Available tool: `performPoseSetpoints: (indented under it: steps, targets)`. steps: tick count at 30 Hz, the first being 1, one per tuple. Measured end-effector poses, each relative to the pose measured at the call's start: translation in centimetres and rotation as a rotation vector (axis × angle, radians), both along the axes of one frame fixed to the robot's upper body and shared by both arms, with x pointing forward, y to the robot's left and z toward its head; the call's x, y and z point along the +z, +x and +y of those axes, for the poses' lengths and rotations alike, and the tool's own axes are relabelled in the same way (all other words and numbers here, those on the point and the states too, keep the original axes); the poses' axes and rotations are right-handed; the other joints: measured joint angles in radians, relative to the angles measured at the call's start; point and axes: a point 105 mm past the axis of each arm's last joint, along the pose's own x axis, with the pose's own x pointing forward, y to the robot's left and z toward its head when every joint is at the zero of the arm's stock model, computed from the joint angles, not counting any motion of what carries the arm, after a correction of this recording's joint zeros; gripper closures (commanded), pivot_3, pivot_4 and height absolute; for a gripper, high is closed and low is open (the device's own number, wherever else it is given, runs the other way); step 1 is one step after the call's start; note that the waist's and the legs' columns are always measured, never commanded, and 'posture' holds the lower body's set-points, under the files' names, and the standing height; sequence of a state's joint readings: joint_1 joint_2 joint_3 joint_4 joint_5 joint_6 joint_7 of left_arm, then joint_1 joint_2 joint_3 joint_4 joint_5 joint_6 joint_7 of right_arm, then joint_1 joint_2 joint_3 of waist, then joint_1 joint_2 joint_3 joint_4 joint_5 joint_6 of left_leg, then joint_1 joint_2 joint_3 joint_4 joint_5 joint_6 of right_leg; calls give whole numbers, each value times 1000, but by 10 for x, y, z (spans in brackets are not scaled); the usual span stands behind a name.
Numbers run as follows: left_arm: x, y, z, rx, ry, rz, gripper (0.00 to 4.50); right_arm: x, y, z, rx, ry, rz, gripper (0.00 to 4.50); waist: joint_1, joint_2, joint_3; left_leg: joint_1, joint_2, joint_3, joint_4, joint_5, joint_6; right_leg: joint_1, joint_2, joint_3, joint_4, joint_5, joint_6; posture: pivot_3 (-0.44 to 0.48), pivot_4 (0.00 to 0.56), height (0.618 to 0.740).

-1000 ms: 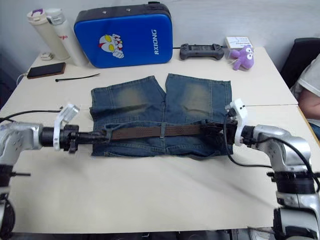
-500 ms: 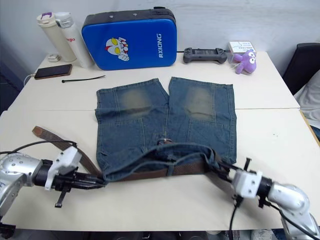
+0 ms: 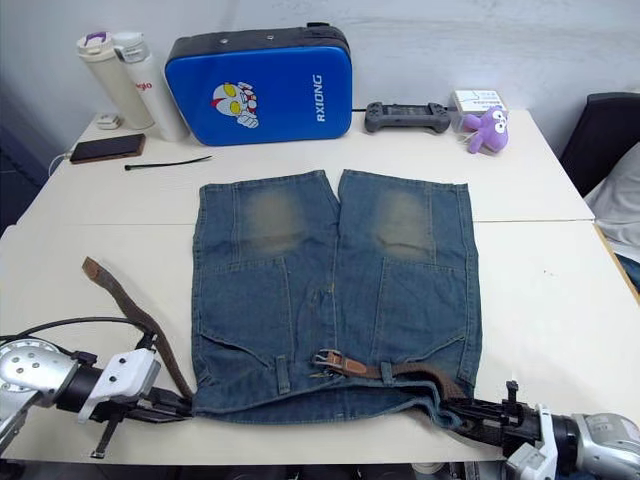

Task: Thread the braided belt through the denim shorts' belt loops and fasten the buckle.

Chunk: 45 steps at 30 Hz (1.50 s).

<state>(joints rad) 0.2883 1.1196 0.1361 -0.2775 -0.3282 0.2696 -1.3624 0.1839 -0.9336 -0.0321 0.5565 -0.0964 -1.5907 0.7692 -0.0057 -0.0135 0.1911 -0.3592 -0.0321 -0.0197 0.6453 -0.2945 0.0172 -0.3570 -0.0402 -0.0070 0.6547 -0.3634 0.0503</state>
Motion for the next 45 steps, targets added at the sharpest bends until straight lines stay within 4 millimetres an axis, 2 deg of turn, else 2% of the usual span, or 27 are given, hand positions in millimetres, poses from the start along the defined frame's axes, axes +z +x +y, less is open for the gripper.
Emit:
performPoseSetpoints:
  steps: [1, 4, 7, 9, 13, 14, 17, 18, 19, 22, 24, 26, 27, 28, 31, 34, 37, 40, 43, 45]
  targets:
    - [1, -1, 2, 17, -1, 31, 2194, 2, 2, 0, 4, 0, -6, 1040, 0, -1, 0, 1, 0, 0, 0, 0, 0, 1, 0, 0, 0, 0, 0, 0, 150, 740]
    - [2, -10, 6, 34, -4, 111, 1201, 9, 5, -2, 12, -4, -18, 53, 0, -2, -1, 1, 0, 0, 0, -1, 0, 1, 0, 0, 0, 0, 0, 0, 150, 740]
    - [8, -21, 21, 63, 15, 201, 36, 14, 5, -11, 5, -40, -2, 0, 1, -2, -1, 1, 0, 0, 0, -1, 0, 1, 0, 0, -1, -1, -1, 0, 150, 740]
    - [15, -22, 33, 114, 24, 224, 36, 16, 6, -20, -23, -67, 10, 0, 4, -2, -1, 1, 0, 0, 0, -1, 0, 1, 0, 0, -1, -1, -1, 0, 150, 740]
    - [29, -13, 40, 218, -41, 209, 36, 20, 14, -32, -110, -67, 27, 0, 1, -4, -1, 1, 0, 0, 0, -1, 0, 1, 0, 0, -1, -1, -1, 0, 150, 740]
    - [47, 0, 39, 284, -144, 187, 36, 26, 30, -39, -209, -37, 20, 0, 0, -5, 0, 1, 1, 0, 1, -1, 0, 1, 0, 0, 0, -1, -1, 0, 150, 740]
    - [82, 17, 37, 320, -271, 140, 36, 44, 56, -48, -330, 16, -13, 0, -2, -5, 0, 1, 1, 0, 2, -1, 0, 0, 0, 0, 2, -1, -1, 0, 150, 740]
    - [109, 29, 35, 315, -336, 64, 36, 60, 74, -53, -399, 56, -47, 0, -6, -5, 1, 1, 1, 0, 2, -1, -1, 0, 0, 0, 2, -1, -1, 0, 150, 740]
    - [126, 36, 34, 301, -372, 8, 36, 75, 87, -56, -443, 91, -82, 0, -10, -3, 1, 1, 1, 0, 1, -2, -2, 0, 0, 0, 1, -1, -1, 0, 150, 740]
    - [140, 49, 28, 277, -459, -74, 36, 96, 109, -67, -532, 128, -91, 0, -17, 5, 3, 0, 1, 1, 1, -3, -2, -1, 1, 0, 2, -3, 1, 0, 150, 740]
    - [143, 77, 21, 357, -545, -177, 36, 109, 125, -68, -580, 160, -45, 0, -20, 7, 4, -1, 1, 1, 3, -3, -2, -3, 1, 0, 5, -3, 1, 0, 150, 740]
    - [141, 113, 17, 495, -572, -310, 36, 125, 143, -56, -600, 236, 50, 0, -19, 6, 5, -3, 1, 0, 5, -2, -3, -4, 1, -1, 7, -3, 1, 0, 150, 740]
    - [139, 123, 15, 531, -578, -350, 36, 129, 148, -49, -607, 281, 108, 0, -19, 6, 5, -3, 2, 0, 5, -2, -3, -4, 1, -1, 7, -3, 2, 0, 150, 740]
    - [136, 137, 12, 582, -580, -412, 36, 133, 154, -31, -597, 355, 234, 0, -21, 6, 5, -4, 2, 1, 6, -2, -3, -5, 2, 0, 8, -3, 2, 0, 150, 740]
    - [121, 150, -13, 568, -535, -430, 36, 131, 159, 23, -530, 434, 533, 0, -23, 3, 4, -19, 4, 1, 10, 0, -10, -20, 3, 0, 10, -3, 2, 0, 150, 740]
    - [106, 149, -38, 470, -421, -364, 36, 118, 153, 57, -494, 327, 706, 0, -18, 3, 4, -23, 4, 1, 12, -1, -9, -23, 3, 0, 9, -3, 2, 0, 150, 740]
    - [86, 148, -59, 405, -302, -275, 36, 104, 149, 73, -475, 174, 753, 0, -4, 3, 4, -28, 4, 1, 16, -2, -7, -26, 3, 0, 8, -2, 4, 0, 150, 740]
    - [74, 150, -79, 385, -283, -174, 36, 87, 162, 77, -484, 85, 720, 0, 7, 3, 4, -30, 3, 1, 19, -3, -5, -26, 3, 1, 9, -1, 5, 0, 150, 740]
    - [67, 168, -96, 406, -265, -204, 36, 66, 174, 83, -485, 33, 713, 0, 8, 3, 4, -33, 2, 2, 20, -3, -5, -30, 3, 1, 9, 0, 6, 0, 150, 740]
    - [56, 180, -96, 467, -232, -221, 36, 67, 179, 87, -464, 28, 697, 0, 3, 2, 3, -33, 2, 3, 20, -2, -5, -31, 3, 2, 11, 0, 6, 0, 150, 740]
